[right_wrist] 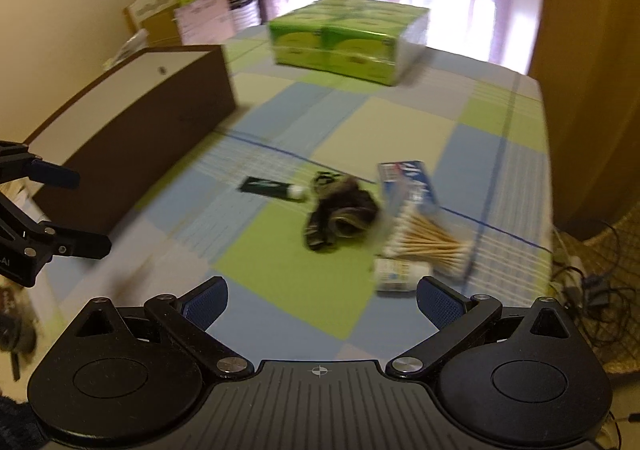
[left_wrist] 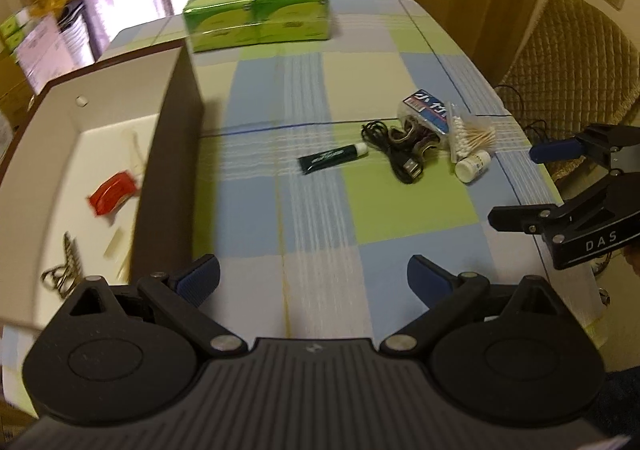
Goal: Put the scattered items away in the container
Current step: 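Reach the left tool to the green lip gel tube and grasp it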
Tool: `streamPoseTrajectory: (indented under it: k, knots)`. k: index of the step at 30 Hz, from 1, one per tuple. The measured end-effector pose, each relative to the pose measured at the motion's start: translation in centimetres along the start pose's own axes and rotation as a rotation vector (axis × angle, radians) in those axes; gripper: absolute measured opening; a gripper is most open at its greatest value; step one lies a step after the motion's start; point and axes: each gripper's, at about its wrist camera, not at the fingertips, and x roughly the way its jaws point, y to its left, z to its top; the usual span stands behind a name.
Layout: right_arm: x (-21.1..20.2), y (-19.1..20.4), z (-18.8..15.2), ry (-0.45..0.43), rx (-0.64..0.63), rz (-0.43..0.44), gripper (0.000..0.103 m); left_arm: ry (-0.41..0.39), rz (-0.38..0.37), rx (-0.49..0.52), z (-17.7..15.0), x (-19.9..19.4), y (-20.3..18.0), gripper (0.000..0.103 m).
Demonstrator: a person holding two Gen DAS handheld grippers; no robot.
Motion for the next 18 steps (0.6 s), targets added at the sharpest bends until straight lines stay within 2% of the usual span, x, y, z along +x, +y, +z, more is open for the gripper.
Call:
streamPoseTrajectory:
  k: [9, 18]
  knots:
    - [1.6, -3.5, 0.1, 0.008, 0.079, -0.062, 0.103, 0.005, -0.03, 0.108, 2.7, 4.4, -1.4, 0.093]
    - [3.0, -7.0, 0.0, 0.025, 0.141, -0.1, 0.103, 0.086, -0.04, 0.285, 5.7, 10.4, -2.7, 0.076]
